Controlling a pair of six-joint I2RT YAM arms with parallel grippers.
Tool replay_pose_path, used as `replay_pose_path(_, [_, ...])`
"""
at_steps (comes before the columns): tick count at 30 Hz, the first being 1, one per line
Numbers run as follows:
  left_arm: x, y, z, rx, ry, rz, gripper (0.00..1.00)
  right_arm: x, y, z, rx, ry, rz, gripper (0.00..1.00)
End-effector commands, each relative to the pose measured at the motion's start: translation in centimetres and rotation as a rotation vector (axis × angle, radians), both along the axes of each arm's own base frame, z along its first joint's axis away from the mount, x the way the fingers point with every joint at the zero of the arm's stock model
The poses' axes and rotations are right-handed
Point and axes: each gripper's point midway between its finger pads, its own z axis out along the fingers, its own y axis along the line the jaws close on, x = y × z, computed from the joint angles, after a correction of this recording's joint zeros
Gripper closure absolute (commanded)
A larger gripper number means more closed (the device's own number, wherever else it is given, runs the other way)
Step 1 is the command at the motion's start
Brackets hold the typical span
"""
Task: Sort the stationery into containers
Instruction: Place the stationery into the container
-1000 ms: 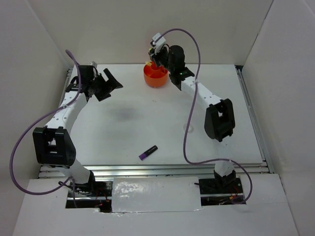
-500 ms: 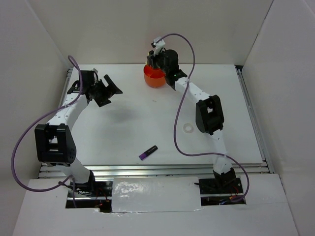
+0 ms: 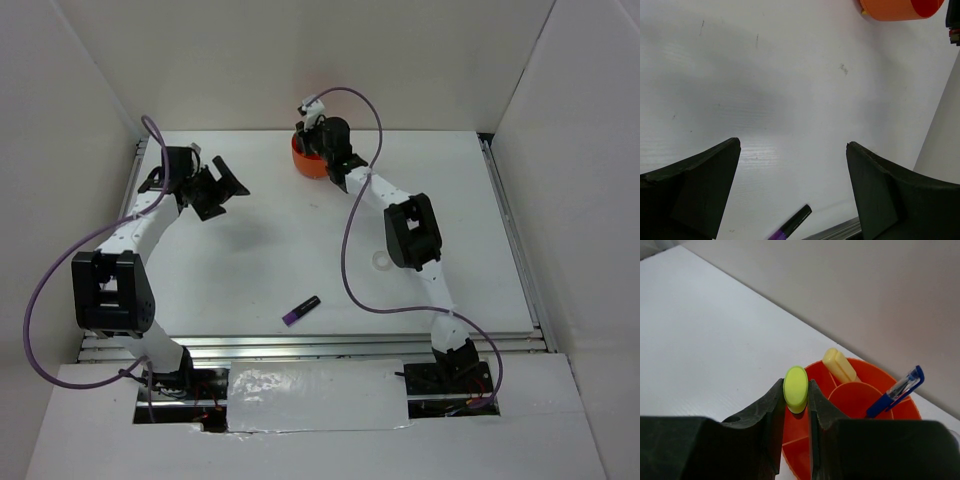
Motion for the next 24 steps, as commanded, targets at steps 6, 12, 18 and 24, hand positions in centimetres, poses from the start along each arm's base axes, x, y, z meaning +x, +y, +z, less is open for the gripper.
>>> replay_pose_path(6, [-0.5, -0.4, 0.8, 0.101, -0.101, -0.131, 0.01, 0.2, 0.9, 2.6, 0.016, -0.105, -0.045, 0.80])
replay_pose_path(12, [-2.3, -1.8, 2.8, 0.241, -0.301, -0.360, 0.03, -1.5, 1.0, 6.3, 0.060, -0.103, -0.014, 0.35])
replay_pose_path(18, [-7.6, -5.3, 2.5, 0.336, -0.447, -0.690, 0.17, -6.7, -1.2, 14.8, 0.158, -0.136, 0.037, 0.32])
replay_pose_path(24, [-15.2, -12.0, -1.6, 0.528, -0.494, -1.044, 0.18, -15.2, -8.9, 21.8, 0.197, -0.110, -0.014, 0.32])
